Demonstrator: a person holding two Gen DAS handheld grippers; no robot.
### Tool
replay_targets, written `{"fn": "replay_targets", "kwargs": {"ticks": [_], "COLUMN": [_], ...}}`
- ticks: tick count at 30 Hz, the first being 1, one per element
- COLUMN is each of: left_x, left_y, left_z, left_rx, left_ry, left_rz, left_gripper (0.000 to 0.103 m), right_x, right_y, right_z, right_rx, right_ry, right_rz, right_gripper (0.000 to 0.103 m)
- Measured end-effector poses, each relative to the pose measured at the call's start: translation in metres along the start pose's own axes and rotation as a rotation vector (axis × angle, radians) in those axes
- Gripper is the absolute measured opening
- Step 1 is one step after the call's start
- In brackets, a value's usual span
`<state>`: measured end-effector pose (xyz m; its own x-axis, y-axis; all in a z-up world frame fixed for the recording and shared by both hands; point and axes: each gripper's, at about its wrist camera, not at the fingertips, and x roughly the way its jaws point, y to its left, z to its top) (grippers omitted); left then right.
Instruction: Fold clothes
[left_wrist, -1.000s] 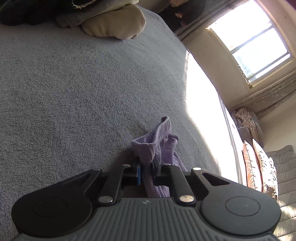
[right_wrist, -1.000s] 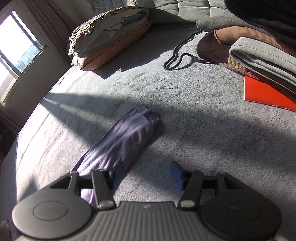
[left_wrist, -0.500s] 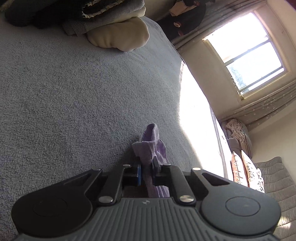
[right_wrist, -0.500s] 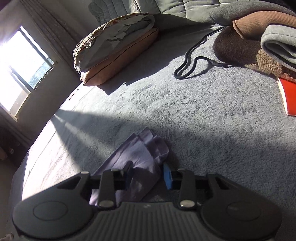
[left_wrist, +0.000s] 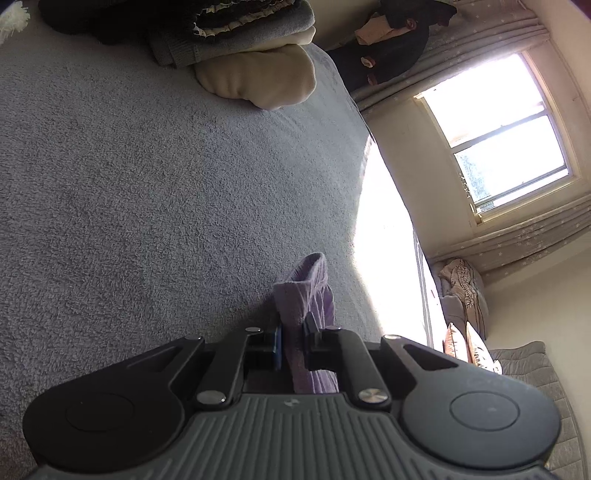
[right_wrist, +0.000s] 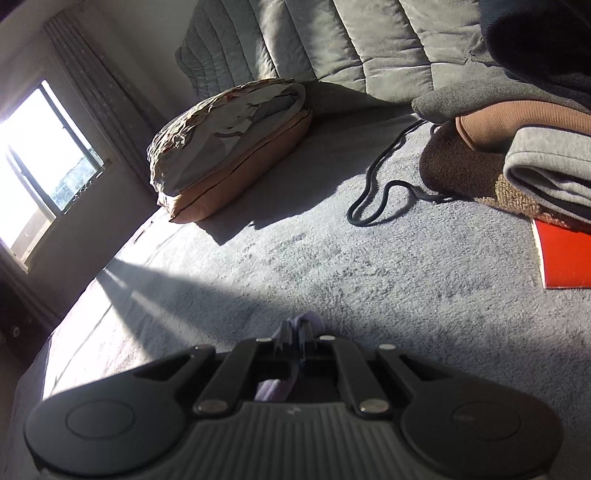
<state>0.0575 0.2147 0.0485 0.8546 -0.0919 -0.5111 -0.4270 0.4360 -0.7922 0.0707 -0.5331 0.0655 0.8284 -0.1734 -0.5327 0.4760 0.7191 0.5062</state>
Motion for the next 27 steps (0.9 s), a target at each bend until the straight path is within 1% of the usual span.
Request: {"fn": "replay_targets", "kwargs": {"ticks": [2,5,7,8,10,11,12,14,15,16,17,18,19,20,23,26,27], "left_x": [-0.002,0.006,0.016,0.018,0.012,0.009,0.002,-0.010,-0.016,-0.017,-0.019,-0.016,-0.009,-0.002,0.021,0.044,0.048], "left_y": [0.002,0.012,0.023,0.030,0.030,0.030,0.027,0.020,0.017,0.010,0.002,-0.006,-0.012,-0.016,-0.024,-0.034,-0.035], "left_z": [0.001,0.000,0.001,0.002,0.009,0.013,0.018,0.030,0.036,0.040,0.044,0.045,0.045,0.045,0.036,0.029,0.027], "left_rx": [-0.015,-0.032,-0.052,-0.074,-0.086,-0.091,-0.069,-0.031,-0.011,0.040,0.091,0.151,0.205,0.236,0.336,0.474,0.504], "left_ry": [0.003,0.058,0.116,0.130,0.117,0.109,0.076,0.019,-0.004,-0.018,-0.030,-0.022,0.007,0.041,0.113,0.142,0.146], "left_rz": [-0.002,0.032,0.062,0.070,0.063,0.061,0.080,0.108,0.117,0.118,0.118,0.115,0.096,0.076,0.059,0.077,0.086], "left_gripper": [0.010,0.013,0.014,0.015,0.016,0.022,0.025,0.027,0.027,0.027,0.030,0.033,0.038,0.041,0.042,0.047,0.047], "right_x": [-0.004,0.001,0.012,0.019,0.027,0.028,0.028,0.026,0.025,0.024,0.025,0.025,0.026,0.025,0.025,0.026,0.029], "right_y": [0.005,0.004,-0.001,-0.006,-0.014,-0.016,-0.015,-0.012,-0.009,-0.008,-0.006,-0.004,-0.002,0.001,0.016,0.030,0.033], "right_z": [0.000,-0.004,-0.011,-0.017,-0.021,-0.021,-0.018,-0.013,-0.011,-0.010,-0.009,-0.008,-0.008,-0.007,-0.010,-0.015,-0.017], "right_rx": [-0.027,-0.035,-0.065,-0.078,-0.070,-0.069,-0.074,-0.117,-0.165,-0.195,-0.226,-0.257,-0.287,-0.315,-0.433,-0.556,-0.584], "right_ry": [-0.013,0.005,0.041,0.070,0.109,0.113,0.114,0.098,0.079,0.067,0.058,0.054,0.052,0.048,0.047,0.054,0.067], "right_rz": [-0.008,-0.027,-0.087,-0.124,-0.130,-0.123,-0.123,-0.146,-0.176,-0.193,-0.204,-0.200,-0.193,-0.179,-0.119,-0.076,-0.061], "right_gripper": [0.003,0.003,0.003,0.003,0.003,0.004,0.004,0.014,0.025,0.035,0.037,0.037,0.037,0.037,0.037,0.037,0.037]}}
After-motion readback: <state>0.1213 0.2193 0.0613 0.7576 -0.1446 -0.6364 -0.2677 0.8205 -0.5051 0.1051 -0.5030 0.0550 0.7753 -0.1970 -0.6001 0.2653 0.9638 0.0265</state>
